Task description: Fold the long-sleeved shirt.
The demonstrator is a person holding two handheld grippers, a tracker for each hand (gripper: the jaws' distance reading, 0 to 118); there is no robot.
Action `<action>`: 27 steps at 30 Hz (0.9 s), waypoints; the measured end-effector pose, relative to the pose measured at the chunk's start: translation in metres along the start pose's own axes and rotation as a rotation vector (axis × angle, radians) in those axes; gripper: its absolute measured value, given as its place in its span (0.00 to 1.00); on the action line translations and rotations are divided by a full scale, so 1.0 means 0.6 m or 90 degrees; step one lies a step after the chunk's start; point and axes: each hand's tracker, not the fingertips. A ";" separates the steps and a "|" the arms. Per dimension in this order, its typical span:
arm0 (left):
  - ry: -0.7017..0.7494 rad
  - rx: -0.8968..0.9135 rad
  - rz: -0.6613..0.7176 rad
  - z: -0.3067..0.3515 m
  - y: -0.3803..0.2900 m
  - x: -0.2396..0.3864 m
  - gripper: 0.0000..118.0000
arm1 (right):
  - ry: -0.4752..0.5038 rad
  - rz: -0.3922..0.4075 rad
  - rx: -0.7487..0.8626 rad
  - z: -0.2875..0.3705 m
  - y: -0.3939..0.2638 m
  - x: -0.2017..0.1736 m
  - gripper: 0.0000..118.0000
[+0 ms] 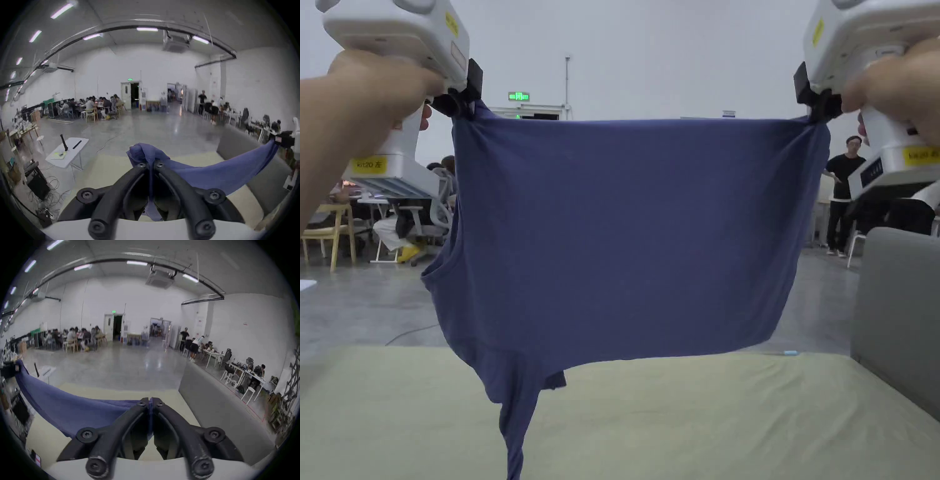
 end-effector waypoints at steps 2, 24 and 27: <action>0.003 0.004 -0.017 0.009 0.014 0.004 0.00 | -0.007 0.013 0.009 -0.002 0.025 -0.003 0.00; -0.042 -0.378 -0.041 -0.163 -0.569 -0.051 0.00 | 0.092 0.066 -0.289 -0.231 -0.613 -0.040 0.00; -0.061 -0.379 -0.065 -0.103 -0.613 -0.060 0.00 | 0.116 0.084 -0.297 -0.182 -0.669 -0.026 0.00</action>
